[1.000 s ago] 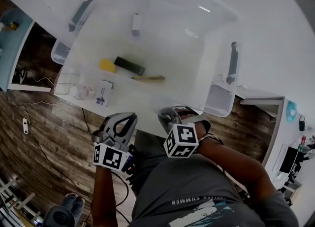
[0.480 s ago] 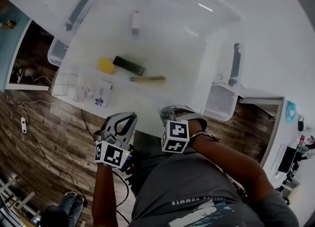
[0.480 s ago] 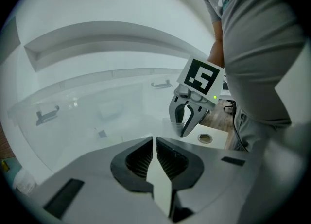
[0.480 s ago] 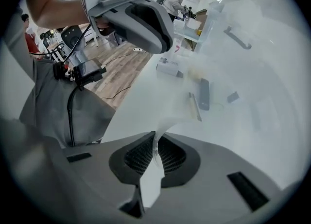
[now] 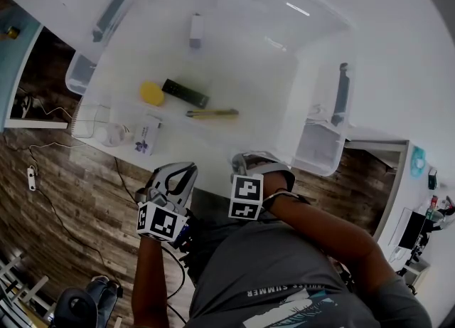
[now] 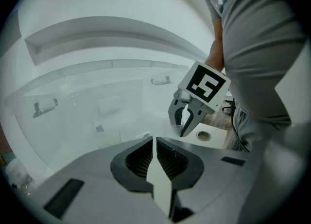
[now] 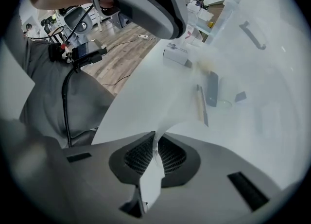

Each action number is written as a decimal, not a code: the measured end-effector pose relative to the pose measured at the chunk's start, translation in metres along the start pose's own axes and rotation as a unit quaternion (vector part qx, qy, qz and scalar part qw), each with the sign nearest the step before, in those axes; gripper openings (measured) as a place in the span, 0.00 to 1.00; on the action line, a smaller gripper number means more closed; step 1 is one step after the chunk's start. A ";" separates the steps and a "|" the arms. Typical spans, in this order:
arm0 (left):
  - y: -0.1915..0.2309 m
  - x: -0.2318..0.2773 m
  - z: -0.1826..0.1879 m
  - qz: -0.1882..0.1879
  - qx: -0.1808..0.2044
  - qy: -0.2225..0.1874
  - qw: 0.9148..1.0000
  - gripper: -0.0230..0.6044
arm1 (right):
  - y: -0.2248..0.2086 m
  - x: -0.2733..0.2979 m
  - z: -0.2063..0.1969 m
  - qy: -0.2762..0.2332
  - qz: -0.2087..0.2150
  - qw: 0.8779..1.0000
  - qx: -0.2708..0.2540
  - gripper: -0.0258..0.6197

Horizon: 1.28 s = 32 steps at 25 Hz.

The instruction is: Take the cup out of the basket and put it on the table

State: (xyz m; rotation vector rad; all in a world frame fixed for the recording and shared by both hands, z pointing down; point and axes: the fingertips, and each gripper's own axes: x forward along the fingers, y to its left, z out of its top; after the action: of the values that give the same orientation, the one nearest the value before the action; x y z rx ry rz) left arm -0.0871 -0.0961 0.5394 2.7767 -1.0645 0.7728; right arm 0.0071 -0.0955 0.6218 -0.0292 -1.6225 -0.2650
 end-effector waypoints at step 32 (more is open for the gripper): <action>-0.010 0.016 0.016 -0.038 0.022 0.005 0.999 0.06 | 0.008 -0.021 0.009 -0.086 0.003 0.995 0.042 0.15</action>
State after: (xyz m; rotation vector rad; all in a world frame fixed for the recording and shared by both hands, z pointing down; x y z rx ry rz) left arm -0.0640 -0.1019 0.5345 2.8274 -0.9458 0.8088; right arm 0.0017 -0.0830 0.6014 0.0075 -1.8041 -0.1943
